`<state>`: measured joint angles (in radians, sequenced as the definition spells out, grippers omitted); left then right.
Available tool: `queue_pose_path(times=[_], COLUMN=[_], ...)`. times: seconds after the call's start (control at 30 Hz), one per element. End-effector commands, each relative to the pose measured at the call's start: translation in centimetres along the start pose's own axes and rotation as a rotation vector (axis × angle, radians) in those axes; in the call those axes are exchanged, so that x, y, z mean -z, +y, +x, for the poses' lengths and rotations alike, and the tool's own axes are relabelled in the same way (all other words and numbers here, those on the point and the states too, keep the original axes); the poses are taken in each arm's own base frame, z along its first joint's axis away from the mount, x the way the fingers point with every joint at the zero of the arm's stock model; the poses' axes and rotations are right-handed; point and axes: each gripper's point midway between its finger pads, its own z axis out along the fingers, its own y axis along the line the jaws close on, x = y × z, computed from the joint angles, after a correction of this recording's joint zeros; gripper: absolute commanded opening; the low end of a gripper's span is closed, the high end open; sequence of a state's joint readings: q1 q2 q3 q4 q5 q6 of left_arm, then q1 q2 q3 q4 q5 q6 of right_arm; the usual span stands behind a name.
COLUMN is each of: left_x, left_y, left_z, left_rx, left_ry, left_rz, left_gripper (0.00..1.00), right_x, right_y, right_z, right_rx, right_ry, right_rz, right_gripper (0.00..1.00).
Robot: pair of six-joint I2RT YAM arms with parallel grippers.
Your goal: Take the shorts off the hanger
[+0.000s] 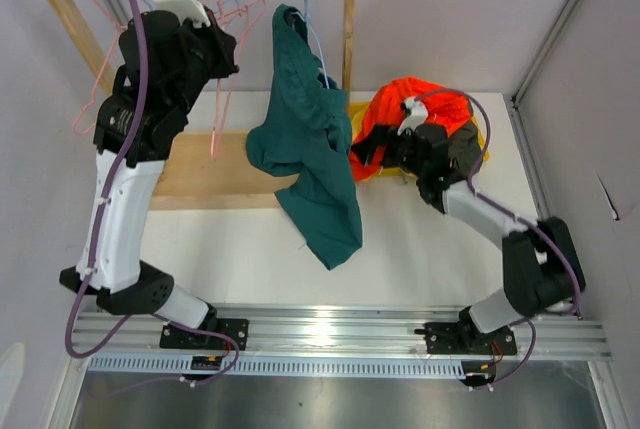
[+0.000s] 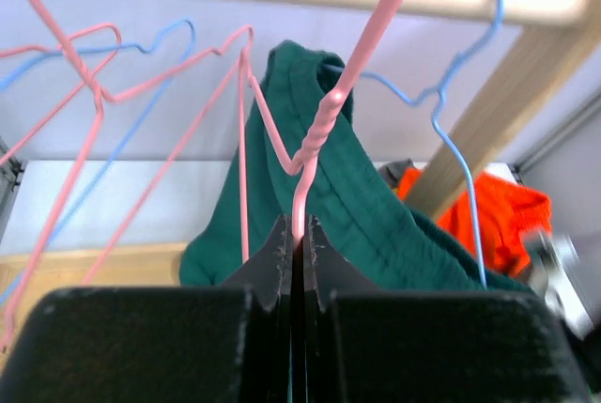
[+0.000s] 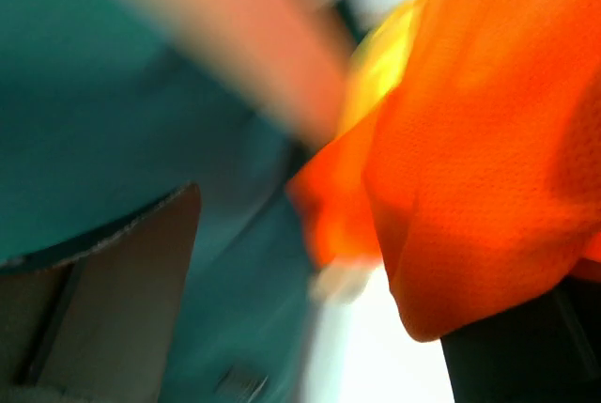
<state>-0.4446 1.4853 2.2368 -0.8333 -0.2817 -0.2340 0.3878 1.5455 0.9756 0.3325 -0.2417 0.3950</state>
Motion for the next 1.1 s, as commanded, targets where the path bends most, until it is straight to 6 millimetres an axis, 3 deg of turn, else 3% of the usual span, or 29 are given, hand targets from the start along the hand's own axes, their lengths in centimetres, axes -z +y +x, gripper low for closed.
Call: queue_pose_path(times=[0.0, 0.03, 0.07, 0.13, 0.17, 0.2, 0.4, 0.67, 0.77, 0.8, 0.9, 1.07], left_x=[-1.5, -3.0, -3.4, -4.7, -5.8, -6.1, -9.1, -9.7, -8.8, -8.4, -6.8, -3.8], left_y=[0.9, 1.5, 1.7, 2.4, 2.6, 2.7, 4.0, 4.1, 4.1, 4.1, 3.6, 1.6], left_z=[-2.4, -1.9, -2.2, -2.2, -1.7, -2.1, 0.2, 2.1, 1.7, 1.6, 0.4, -1.1], left_rx=[-0.008, -0.007, 0.003, 0.012, 0.02, 0.024, 0.032, 0.055, 0.061, 0.061, 0.069, 0.102], left_ry=[-0.063, -0.048, -0.059, -0.06, -0.049, -0.06, 0.008, 0.064, 0.053, 0.051, 0.029, 0.005], left_rz=[-0.021, -0.039, -0.042, -0.044, -0.05, -0.047, -0.055, -0.051, -0.047, -0.046, -0.021, 0.072], left_gripper=[0.0, 0.0, 0.0, 0.0, 0.0, 0.0, 0.0, 0.0, 0.22, 0.45, 0.83, 0.98], right_x=[3.9, 4.8, 6.6, 8.3, 9.3, 10.7, 14.9, 18.8, 19.5, 19.6, 19.9, 20.3], right_y=[3.9, 4.5, 5.1, 6.5, 6.2, 7.0, 8.0, 8.0, 7.9, 7.7, 7.9, 8.0], right_z=[2.9, 3.8, 4.8, 6.1, 7.7, 6.9, 7.8, 6.2, 5.5, 5.2, 4.0, 2.2], right_rx=[0.044, 0.049, 0.055, 0.083, 0.088, 0.09, 0.12, 0.107, 0.116, 0.123, 0.145, 0.152], right_ry=[0.044, 0.051, 0.057, 0.05, 0.077, 0.034, 0.031, -0.021, -0.046, -0.054, -0.063, -0.093], right_rz=[-0.035, -0.037, -0.035, -0.022, -0.007, -0.021, -0.018, -0.015, -0.012, 0.003, 0.018, 0.05], right_gripper=[0.99, 0.99, 0.99, 0.99, 0.99, 0.99, 0.99, 0.99, 0.99, 0.99, 0.99, 0.99])
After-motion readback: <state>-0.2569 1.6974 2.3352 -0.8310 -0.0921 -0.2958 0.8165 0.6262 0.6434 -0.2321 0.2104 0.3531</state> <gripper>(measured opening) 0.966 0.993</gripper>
